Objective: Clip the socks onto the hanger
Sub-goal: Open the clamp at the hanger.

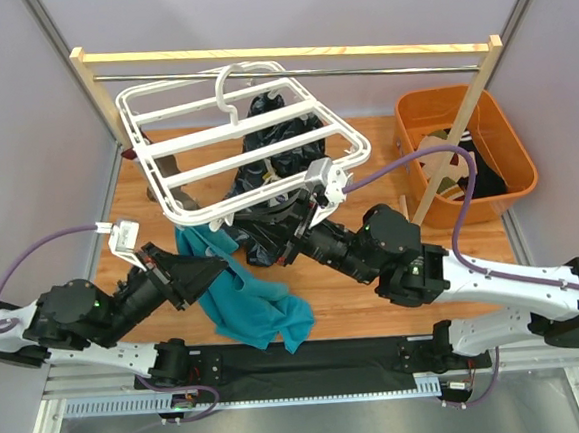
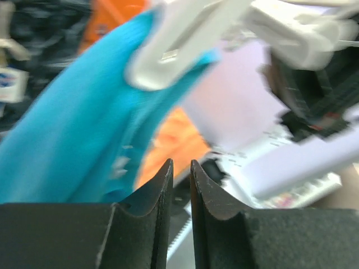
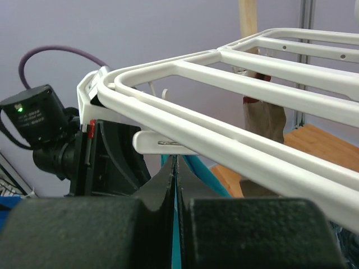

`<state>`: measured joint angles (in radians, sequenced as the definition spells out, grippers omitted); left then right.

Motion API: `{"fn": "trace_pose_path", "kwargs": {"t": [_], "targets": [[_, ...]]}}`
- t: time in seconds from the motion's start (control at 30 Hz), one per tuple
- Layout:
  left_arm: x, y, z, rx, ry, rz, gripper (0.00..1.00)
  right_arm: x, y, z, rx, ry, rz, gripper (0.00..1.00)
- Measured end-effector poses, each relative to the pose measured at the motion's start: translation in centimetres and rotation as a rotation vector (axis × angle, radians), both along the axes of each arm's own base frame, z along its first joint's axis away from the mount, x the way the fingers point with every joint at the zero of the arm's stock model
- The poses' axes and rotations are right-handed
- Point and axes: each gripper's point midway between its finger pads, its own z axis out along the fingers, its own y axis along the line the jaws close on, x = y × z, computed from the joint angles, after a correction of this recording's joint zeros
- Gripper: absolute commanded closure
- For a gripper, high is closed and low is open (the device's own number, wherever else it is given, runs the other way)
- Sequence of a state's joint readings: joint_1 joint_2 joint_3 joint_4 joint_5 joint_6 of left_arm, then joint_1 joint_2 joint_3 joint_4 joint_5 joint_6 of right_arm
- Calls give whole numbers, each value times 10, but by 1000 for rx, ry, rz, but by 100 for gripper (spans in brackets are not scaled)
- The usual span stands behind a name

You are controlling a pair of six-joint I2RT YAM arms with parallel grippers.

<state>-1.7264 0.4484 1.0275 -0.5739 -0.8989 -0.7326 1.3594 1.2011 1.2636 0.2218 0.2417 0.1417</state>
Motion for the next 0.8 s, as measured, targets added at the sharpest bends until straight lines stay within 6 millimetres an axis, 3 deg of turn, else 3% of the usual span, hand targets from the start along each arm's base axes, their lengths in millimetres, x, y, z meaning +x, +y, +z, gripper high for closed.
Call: {"fn": "trace_pose_path", "kwargs": {"t": [0.2, 0.33, 0.4, 0.63, 0.8], "targets": [[-31, -14, 47, -166, -81, -211, 68, -9, -7, 19, -28, -23, 42, 99], [-26, -19, 67, -175, -104, -176, 67, -13, -6, 16, -53, -26, 65, 94], [-18, -18, 73, -159, -91, -118, 67, -16, -4, 9, -77, -21, 80, 86], [7, -4, 67, -91, -73, 48, 69, -25, 1, -8, -115, -6, 141, 51], [14, 1, 63, -24, -76, 96, 70, -25, 4, -16, -115, 13, 146, 38]]}}
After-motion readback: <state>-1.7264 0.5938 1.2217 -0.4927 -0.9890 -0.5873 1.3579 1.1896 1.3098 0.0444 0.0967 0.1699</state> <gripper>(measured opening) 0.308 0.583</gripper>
